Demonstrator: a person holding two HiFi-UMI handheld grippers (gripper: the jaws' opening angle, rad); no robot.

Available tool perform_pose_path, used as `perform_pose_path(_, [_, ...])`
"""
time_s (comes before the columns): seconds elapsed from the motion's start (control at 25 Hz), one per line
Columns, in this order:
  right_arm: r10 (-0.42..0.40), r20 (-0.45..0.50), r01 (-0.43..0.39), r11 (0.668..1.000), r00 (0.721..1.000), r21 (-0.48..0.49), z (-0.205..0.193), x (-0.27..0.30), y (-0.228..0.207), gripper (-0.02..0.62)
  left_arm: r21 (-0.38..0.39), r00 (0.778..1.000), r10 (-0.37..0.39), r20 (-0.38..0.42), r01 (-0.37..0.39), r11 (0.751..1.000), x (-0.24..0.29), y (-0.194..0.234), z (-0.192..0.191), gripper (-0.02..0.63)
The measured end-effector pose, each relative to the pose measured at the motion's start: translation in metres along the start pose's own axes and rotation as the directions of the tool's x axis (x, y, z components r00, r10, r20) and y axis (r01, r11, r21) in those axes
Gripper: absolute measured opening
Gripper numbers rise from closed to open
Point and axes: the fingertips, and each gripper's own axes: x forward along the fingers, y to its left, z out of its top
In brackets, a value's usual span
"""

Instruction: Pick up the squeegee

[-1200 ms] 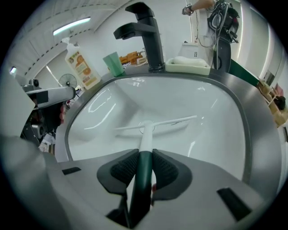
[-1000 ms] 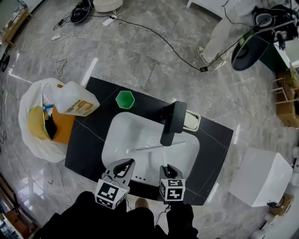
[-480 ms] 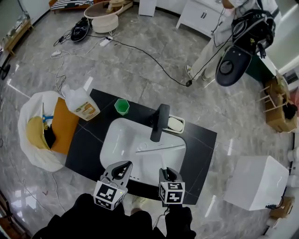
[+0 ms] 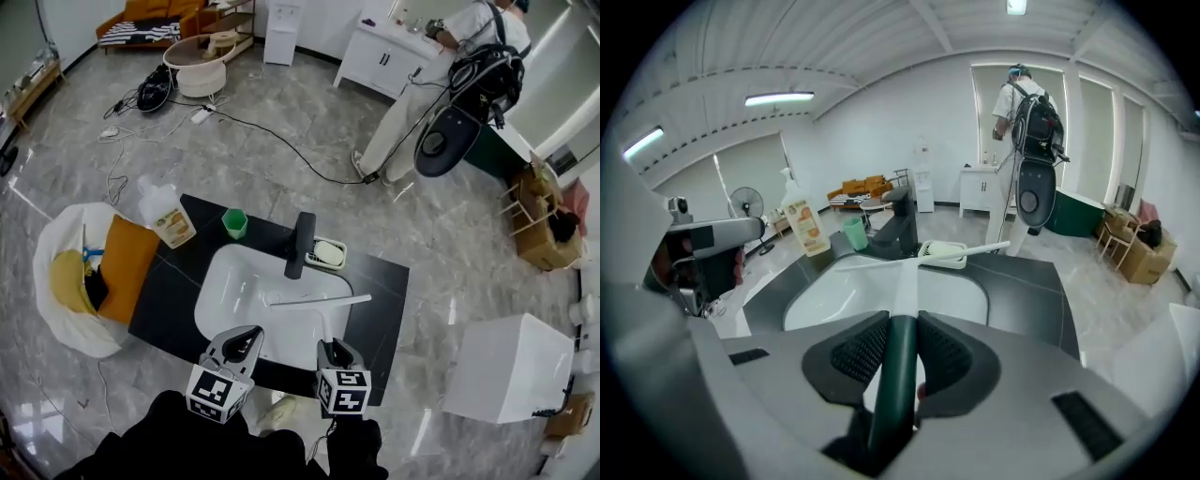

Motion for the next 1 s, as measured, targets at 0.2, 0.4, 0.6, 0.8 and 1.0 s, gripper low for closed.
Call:
perform_pose_path(0.2, [-0.013, 0.071, 0.013, 1.0, 0.997, 0.008, 0.007, -0.037, -0.004, 0.11, 0.031, 0.999, -0.011, 0.039, 0.01, 0.999, -0.016, -0.027, 0.014, 0.025])
perform_pose_path(0.4, [-0.026, 0.139, 0.024, 1.0, 0.99, 0.015, 0.009, -0.075, -0.009, 0.11, 0.06, 0.997, -0.015, 0.074, 0.01, 0.998, -0.035, -0.055, 0.024, 0.025])
perform_pose_path(0.6, [-0.036, 0.221, 0.031, 0.999, 0.975, 0.029, 0.014, -0.115, -0.016, 0.112, 0.09, 0.993, -0.016, 0.115, 0.006, 0.996, -0.052, -0.08, 0.037, 0.025])
perform_pose_path(0.8, [-0.052, 0.297, 0.046, 0.999, 0.953, 0.029, 0.012, -0.155, -0.024, 0.11, 0.115, 0.99, -0.013, 0.143, -0.003, 0.993, -0.07, -0.106, 0.048, 0.025])
perform_pose_path(1.0, [-0.05, 0.386, 0.05, 0.999, 0.921, 0.01, 0.009, -0.194, -0.025, 0.112, 0.134, 0.987, 0.0, 0.161, -0.022, 0.991, -0.089, -0.129, 0.05, 0.025])
